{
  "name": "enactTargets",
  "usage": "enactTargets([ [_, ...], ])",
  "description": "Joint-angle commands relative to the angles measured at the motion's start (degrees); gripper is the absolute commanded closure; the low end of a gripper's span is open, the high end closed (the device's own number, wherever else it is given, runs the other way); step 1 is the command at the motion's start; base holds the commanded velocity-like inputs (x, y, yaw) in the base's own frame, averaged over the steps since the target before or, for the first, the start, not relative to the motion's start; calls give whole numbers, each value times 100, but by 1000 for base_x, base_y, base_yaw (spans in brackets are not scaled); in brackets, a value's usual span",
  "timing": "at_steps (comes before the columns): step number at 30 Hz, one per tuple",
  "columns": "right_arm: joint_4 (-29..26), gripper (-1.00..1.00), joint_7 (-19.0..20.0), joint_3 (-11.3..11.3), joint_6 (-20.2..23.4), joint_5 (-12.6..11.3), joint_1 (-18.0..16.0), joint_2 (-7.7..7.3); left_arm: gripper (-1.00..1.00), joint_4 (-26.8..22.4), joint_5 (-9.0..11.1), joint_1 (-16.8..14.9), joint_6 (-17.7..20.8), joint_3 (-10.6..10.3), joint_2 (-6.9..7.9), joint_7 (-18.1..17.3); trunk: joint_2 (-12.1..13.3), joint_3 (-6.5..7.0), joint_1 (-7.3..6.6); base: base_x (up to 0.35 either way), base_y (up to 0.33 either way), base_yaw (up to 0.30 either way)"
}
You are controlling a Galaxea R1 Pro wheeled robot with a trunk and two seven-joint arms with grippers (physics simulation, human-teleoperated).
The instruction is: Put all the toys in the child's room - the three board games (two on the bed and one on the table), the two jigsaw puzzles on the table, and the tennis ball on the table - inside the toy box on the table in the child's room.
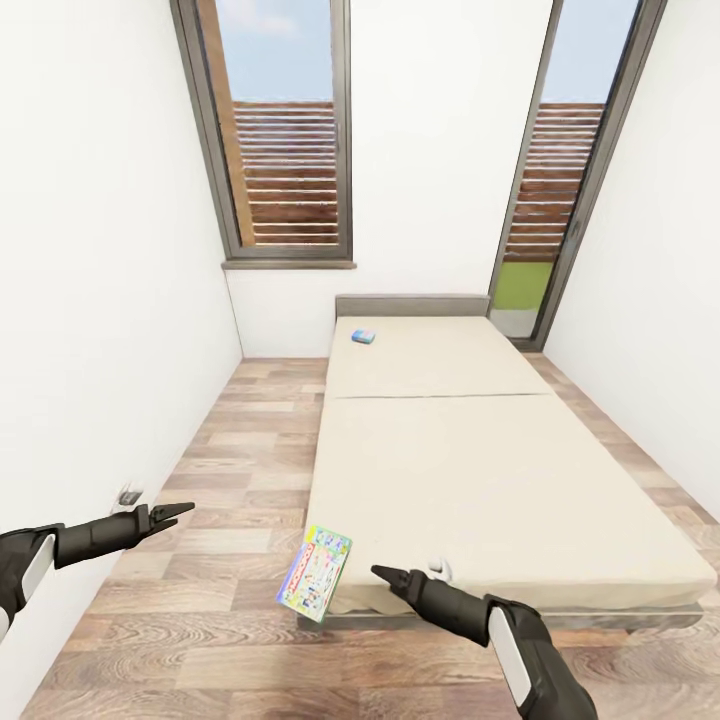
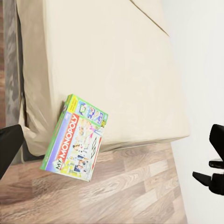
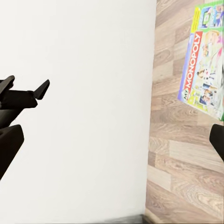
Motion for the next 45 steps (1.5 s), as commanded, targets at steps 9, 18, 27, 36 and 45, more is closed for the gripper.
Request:
enactTargets([
  [9,311,-100,6,-30,45,-63,-82,3,-100,0,0,-4,59,15,-6,-19,-366,-168,198,0,0,0],
  [18,353,-100,13,-32,42,-117,-103,4,-100,0,0,-4,59,15,-1,-21,-727,-329,396,0,0,0],
  [27,362,-100,9,-34,43,-214,-114,5,-100,1,0,-4,59,15,-6,-20,-1088,-491,594,0,0,0],
  [36,365,-100,-14,-31,18,-288,-123,14,-100,1,0,-4,59,15,-7,-21,-1449,-652,791,0,0,0],
  [45,409,-100,-28,-32,36,-312,-282,63,-100,-2,6,-4,59,15,-6,-22,-1810,-814,989,0,0,0],
])
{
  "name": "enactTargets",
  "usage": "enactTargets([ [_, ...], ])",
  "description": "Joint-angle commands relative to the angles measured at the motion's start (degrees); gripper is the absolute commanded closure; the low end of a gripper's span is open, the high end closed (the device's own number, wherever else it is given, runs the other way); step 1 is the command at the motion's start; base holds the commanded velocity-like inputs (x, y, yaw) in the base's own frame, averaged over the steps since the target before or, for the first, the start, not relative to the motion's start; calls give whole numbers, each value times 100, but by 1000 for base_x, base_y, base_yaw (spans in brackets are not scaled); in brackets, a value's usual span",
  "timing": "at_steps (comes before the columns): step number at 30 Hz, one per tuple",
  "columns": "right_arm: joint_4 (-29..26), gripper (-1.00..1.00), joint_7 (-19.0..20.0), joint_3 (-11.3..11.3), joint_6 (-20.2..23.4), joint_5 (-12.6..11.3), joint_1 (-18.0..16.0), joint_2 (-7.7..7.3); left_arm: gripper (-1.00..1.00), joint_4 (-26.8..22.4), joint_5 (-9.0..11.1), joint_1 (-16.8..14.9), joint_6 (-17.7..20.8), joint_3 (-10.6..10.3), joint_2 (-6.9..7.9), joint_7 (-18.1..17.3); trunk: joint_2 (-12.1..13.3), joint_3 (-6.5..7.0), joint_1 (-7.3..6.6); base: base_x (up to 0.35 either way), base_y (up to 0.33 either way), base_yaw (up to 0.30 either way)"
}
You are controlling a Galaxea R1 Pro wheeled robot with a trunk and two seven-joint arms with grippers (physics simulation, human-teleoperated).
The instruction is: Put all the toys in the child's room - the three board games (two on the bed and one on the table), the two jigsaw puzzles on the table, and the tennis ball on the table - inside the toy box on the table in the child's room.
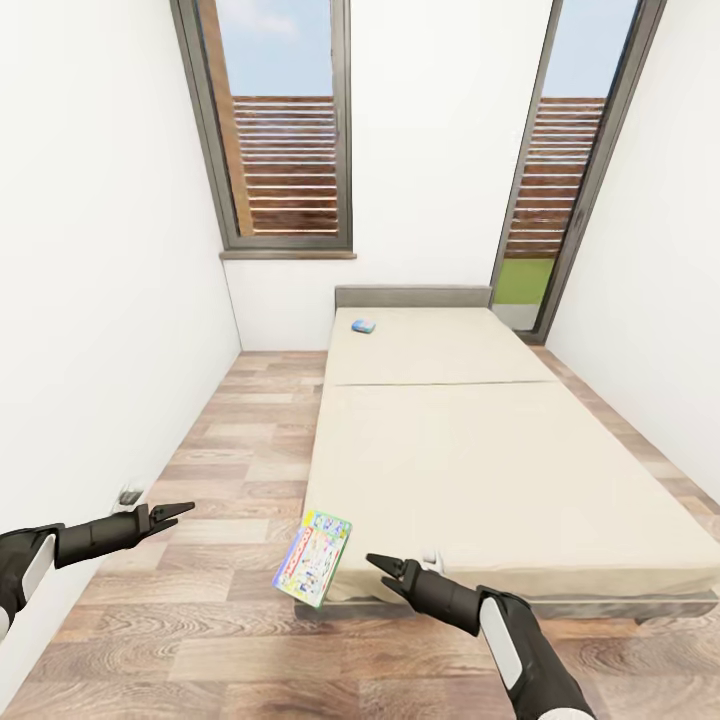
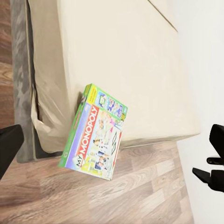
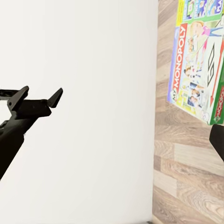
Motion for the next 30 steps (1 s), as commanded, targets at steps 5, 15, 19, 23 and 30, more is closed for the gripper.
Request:
enactTargets([
  [5,2,-100,10,-21,47,-9,-28,27,-100,3,3,-4,59,15,0,-18,-205,-96,110,0,0,0],
  [15,1,-100,-3,-20,104,-82,-46,42,-100,0,-3,-4,59,15,3,-18,-606,-275,330,0,0,0],
  [19,1,-100,-4,-20,164,-221,-47,35,-100,-1,0,-4,59,15,2,-19,-766,-347,418,0,0,0],
  [23,4,-100,-6,-16,247,-482,-48,6,-100,0,-3,-4,59,15,5,-19,-927,-419,505,0,0,0],
  [30,44,-100,-31,-17,292,-713,-48,-17,-100,1,1,-4,59,15,6,-24,-1207,-544,659,0,0,0],
])
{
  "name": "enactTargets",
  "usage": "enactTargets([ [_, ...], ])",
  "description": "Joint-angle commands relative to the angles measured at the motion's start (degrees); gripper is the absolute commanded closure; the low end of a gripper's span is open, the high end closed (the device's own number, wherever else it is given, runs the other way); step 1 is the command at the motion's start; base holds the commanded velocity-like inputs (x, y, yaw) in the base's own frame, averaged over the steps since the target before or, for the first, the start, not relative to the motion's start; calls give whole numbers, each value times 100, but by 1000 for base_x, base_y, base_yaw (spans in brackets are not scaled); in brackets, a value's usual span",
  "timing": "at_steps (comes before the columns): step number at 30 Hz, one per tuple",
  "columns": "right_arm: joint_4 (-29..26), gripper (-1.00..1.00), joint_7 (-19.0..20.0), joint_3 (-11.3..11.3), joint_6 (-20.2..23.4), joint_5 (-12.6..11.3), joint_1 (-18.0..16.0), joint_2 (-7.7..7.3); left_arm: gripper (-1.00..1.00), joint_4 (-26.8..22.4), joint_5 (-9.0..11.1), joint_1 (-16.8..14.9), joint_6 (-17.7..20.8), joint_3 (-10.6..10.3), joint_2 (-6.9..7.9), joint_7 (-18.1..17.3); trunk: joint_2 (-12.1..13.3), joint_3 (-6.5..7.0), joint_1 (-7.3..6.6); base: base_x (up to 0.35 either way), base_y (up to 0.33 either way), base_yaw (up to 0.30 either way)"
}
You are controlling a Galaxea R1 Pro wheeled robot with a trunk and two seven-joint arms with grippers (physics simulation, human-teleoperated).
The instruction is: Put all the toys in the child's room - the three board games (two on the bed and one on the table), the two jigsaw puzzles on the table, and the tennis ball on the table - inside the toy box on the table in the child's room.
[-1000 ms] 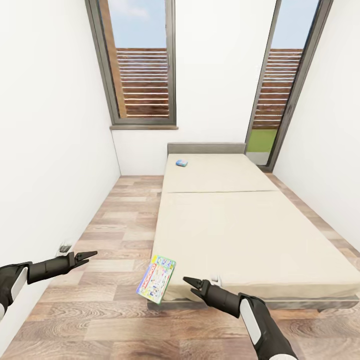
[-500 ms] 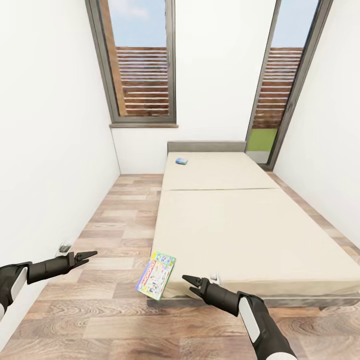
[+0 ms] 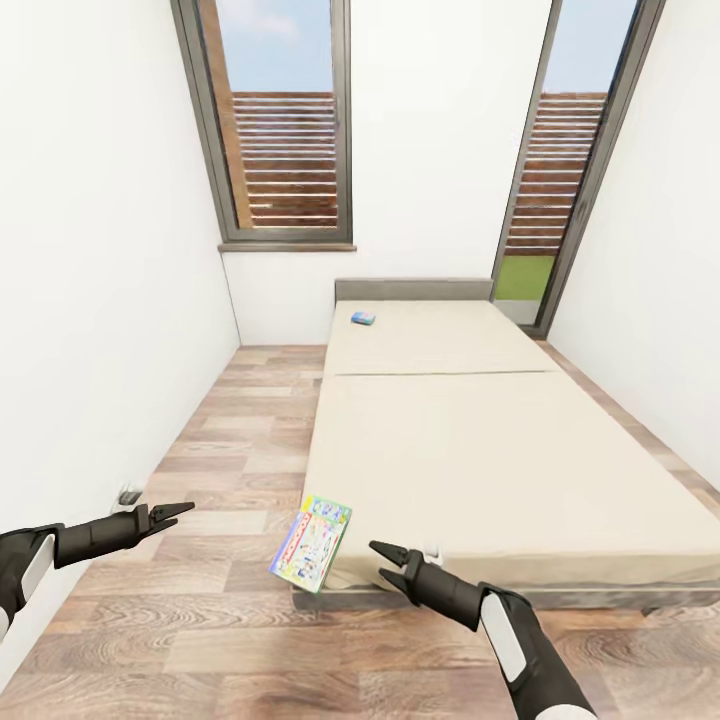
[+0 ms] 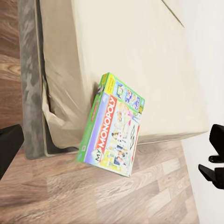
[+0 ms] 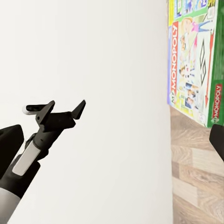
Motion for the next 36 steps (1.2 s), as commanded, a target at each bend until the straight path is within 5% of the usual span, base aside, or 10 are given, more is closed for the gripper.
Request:
enactTargets([
  [1,23,-100,9,-24,33,-20,-4,3,-100,0,1,-4,59,15,-1,-18,-44,-24,22,0,0,0],
  [14,559,-100,-26,-78,-14,-363,-81,-29,-100,2,3,-4,62,19,0,-37,-565,-257,307,0,0,0],
  [18,799,-100,-112,-253,-84,-453,-139,-33,-100,3,3,-4,61,19,0,-43,-726,-329,395,0,0,0],
  [23,1127,-100,-331,-482,-288,-509,-248,-35,-100,4,3,-4,60,21,4,-45,-926,-418,505,0,0,0],
  [36,1307,-100,-465,-573,-400,-531,-363,13,-100,2,3,-4,59,24,6,-51,-1448,-652,791,0,0,0],
])
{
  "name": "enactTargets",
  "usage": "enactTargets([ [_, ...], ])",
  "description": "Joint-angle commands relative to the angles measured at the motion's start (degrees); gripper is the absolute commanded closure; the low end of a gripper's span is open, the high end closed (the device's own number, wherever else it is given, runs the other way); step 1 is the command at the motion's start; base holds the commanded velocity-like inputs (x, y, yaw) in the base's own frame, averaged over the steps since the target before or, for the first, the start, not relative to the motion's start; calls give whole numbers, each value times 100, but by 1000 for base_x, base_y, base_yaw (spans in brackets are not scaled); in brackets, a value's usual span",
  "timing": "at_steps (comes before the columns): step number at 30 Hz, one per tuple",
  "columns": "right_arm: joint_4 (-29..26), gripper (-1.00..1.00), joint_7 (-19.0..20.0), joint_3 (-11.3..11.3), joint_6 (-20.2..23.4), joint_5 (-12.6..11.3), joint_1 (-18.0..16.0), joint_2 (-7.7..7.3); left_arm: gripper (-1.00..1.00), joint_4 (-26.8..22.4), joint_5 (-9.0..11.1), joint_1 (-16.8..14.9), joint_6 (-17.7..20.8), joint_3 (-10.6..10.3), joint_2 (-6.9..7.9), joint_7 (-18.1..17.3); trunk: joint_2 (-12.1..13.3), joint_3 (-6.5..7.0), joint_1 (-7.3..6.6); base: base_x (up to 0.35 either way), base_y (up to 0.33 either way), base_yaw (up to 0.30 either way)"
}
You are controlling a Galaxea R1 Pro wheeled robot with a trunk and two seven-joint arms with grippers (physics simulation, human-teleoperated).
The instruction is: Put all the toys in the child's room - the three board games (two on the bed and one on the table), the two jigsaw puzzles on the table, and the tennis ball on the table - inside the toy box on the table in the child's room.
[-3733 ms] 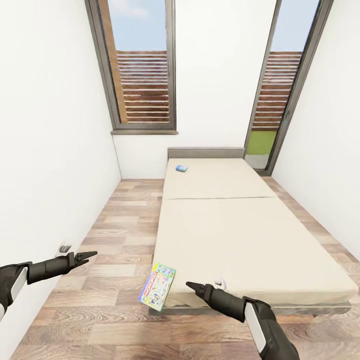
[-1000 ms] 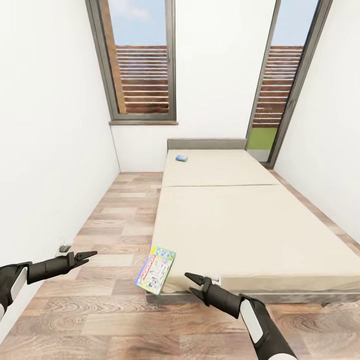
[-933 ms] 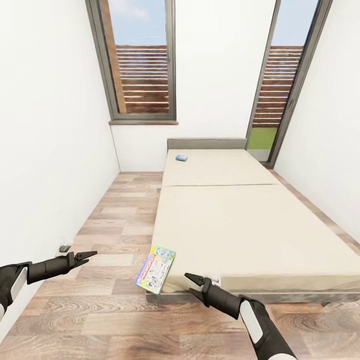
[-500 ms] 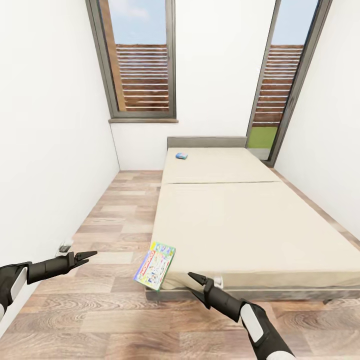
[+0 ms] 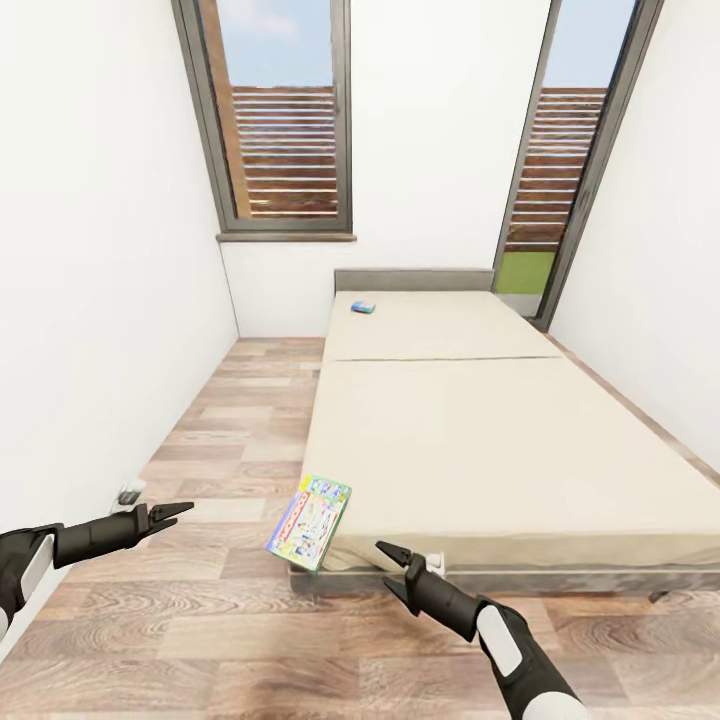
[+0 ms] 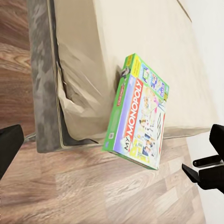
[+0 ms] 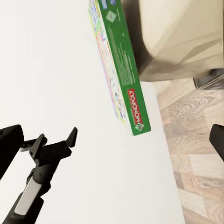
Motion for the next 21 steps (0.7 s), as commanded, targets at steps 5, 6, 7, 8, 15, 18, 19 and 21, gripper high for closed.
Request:
enactTargets([
  [5,3,-100,-15,-35,32,-6,-16,25,-100,-1,1,-4,59,15,1,-21,-204,-95,110,0,0,0],
  [6,5,-100,-42,-36,30,-7,-19,34,-100,1,1,-4,57,15,1,-21,-244,-113,132,0,0,0],
  [7,4,-100,-66,-38,29,-8,-20,38,-100,2,1,-4,56,15,0,-21,-284,-131,153,0,0,0],
  [8,4,-100,-95,-40,29,-7,-20,41,-100,2,1,-4,56,15,-2,-21,-284,-131,153,0,0,0],
  [15,-1,-100,-345,-44,27,-8,-23,59,-100,-1,1,-4,58,15,-6,-22,-284,-131,153,0,0,0],
  [18,1,-100,-410,-45,11,-9,-23,61,-100,-1,3,-4,58,15,-6,-22,-284,-131,153,0,0,0],
  [19,1,-100,-425,-43,-5,-9,-23,61,-100,0,4,-4,56,15,-7,-22,-284,-131,153,0,0,0],
  [21,2,-100,-447,-41,-56,-10,-23,64,-100,0,6,-4,56,15,-7,-22,-284,-131,153,0,0,0],
])
